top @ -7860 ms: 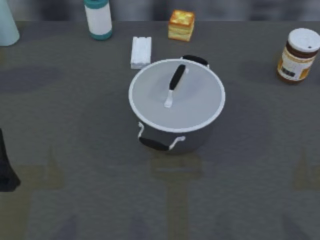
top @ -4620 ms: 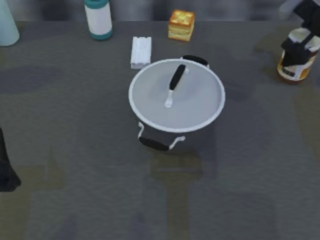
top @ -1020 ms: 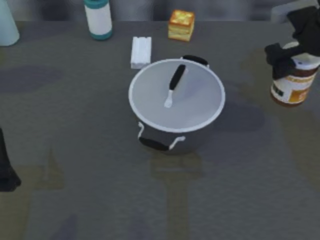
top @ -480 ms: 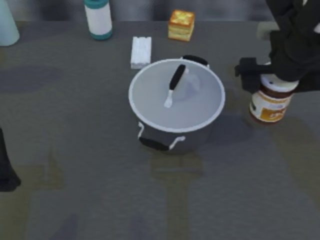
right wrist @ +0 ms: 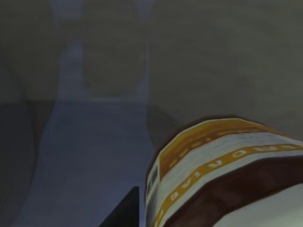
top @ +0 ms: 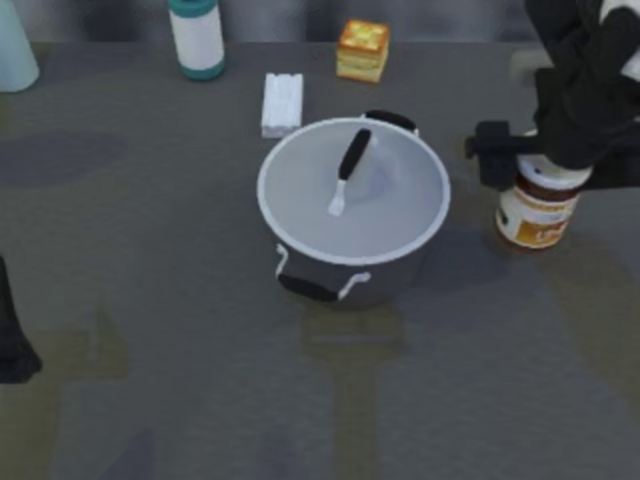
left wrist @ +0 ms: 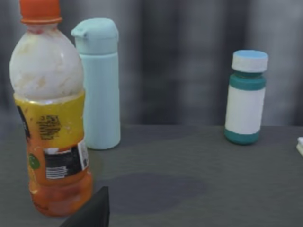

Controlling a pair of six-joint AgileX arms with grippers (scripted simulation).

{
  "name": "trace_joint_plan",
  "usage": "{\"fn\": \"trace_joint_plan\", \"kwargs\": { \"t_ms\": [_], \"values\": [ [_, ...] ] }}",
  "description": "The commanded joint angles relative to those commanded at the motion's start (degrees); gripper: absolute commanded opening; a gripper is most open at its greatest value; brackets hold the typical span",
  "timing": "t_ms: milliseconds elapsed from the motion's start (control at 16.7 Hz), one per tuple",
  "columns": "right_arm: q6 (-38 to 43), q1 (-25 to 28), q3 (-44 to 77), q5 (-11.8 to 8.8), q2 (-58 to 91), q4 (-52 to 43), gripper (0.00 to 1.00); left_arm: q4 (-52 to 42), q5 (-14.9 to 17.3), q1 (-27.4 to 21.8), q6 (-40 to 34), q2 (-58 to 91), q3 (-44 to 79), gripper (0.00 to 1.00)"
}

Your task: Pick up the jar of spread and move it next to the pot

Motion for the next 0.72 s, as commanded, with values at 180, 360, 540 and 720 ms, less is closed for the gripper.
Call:
{"fn": "trace_joint_plan", "kwargs": {
  "t_ms": [180, 360, 540, 720],
  "values": [
    [0.0, -0.1, -2.4, 0.1, 2.0, 4.7, 0.00, 0.0, 0.0, 0.0, 0.0, 0.0, 0.0, 1.00],
    [-0.1, -0.1, -4.0, 0.1, 3.4, 7.6, 0.00, 0.0, 0.0, 0.0, 0.0, 0.0, 0.0, 1.00],
    [-0.1, -0.1, -4.0, 0.1, 3.4, 7.6, 0.00, 0.0, 0.0, 0.0, 0.0, 0.0, 0.0, 1.00],
    [-0.1, -0.1, -4.0, 0.1, 3.4, 7.6, 0.23, 0.0, 0.0, 0.0, 0.0, 0.0, 0.0, 1.00]
  ]
}}
